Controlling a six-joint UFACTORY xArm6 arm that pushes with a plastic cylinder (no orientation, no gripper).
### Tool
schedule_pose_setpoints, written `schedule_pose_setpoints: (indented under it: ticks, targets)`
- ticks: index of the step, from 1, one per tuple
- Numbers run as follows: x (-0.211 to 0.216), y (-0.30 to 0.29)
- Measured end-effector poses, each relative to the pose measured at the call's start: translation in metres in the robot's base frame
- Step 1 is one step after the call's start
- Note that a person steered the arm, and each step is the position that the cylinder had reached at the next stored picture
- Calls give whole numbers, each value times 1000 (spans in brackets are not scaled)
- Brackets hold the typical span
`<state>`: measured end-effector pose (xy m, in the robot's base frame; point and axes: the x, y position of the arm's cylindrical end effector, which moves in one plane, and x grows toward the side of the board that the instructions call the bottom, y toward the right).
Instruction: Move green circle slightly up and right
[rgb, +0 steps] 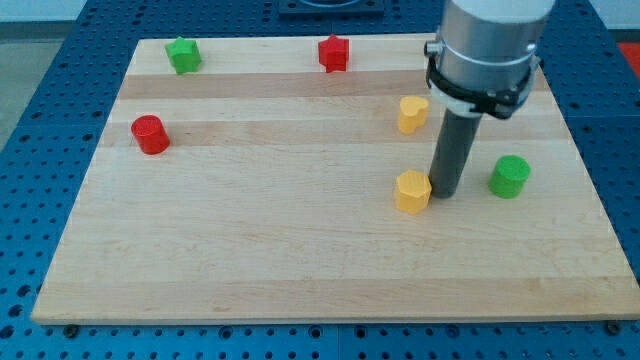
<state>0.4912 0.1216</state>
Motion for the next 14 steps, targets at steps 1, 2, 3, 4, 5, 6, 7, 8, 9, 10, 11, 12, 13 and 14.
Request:
schedule_pose_setpoints:
  ticks: [1, 2, 3, 4, 5, 6, 7, 8, 9, 10, 11, 12, 13, 14]
  targets:
    - [14, 10]
    - [13, 33]
    - [13, 64]
    - [12, 76]
    - [5, 76]
    - [-7, 76]
    - [-23, 76]
    - [-41, 76]
    - [-51, 76]
    - [-51, 75]
    - [-51, 58]
    - [-51, 42]
    - [-60, 40]
    - [-67, 42]
